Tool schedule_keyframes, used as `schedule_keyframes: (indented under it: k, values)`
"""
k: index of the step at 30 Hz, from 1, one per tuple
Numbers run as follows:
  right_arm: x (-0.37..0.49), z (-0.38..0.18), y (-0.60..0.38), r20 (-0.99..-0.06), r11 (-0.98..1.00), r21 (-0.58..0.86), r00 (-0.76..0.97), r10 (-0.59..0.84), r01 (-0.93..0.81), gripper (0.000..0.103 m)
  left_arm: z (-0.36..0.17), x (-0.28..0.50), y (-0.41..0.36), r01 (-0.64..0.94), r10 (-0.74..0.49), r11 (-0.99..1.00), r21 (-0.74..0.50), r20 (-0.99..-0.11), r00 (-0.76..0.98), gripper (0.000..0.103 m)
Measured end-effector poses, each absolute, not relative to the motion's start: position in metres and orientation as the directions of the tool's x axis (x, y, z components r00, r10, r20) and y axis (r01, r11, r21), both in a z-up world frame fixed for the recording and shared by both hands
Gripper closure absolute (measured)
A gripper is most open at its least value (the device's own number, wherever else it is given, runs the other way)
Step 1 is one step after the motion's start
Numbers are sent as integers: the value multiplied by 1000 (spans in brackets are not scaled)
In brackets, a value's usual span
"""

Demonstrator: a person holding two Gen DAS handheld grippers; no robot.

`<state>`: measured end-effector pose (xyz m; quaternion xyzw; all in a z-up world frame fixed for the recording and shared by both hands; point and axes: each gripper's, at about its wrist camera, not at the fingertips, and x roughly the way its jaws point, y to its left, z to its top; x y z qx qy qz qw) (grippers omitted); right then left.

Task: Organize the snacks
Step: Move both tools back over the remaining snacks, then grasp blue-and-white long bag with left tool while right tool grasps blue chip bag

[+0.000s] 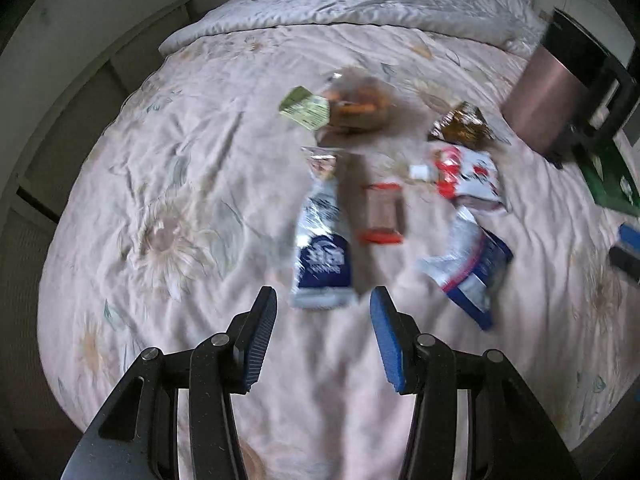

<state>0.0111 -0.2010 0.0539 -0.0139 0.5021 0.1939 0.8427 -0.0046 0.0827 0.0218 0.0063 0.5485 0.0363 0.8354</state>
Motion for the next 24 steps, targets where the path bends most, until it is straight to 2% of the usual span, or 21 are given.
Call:
schedule_keyframes:
  k: [4,9,17,24]
  values:
    - [14,35,-143,-857,860,220,330,396,-461,0,14,18,96,-29,16,1000,5,-914,405,60]
    - [15,8,-89,-871,794,208,260,416,-572,0,-4,43,97,12,-4,1000,0,-924,384,60]
    - [26,-18,-56,-898,743,132,239,370,-656,0,-28,68,99,38,-60,998,-50,-939,340,60]
    - [43,-32,-55,-910,745,117,230,346,-657,0,-42,81,98,39,-74,997,-65,-945,317,60]
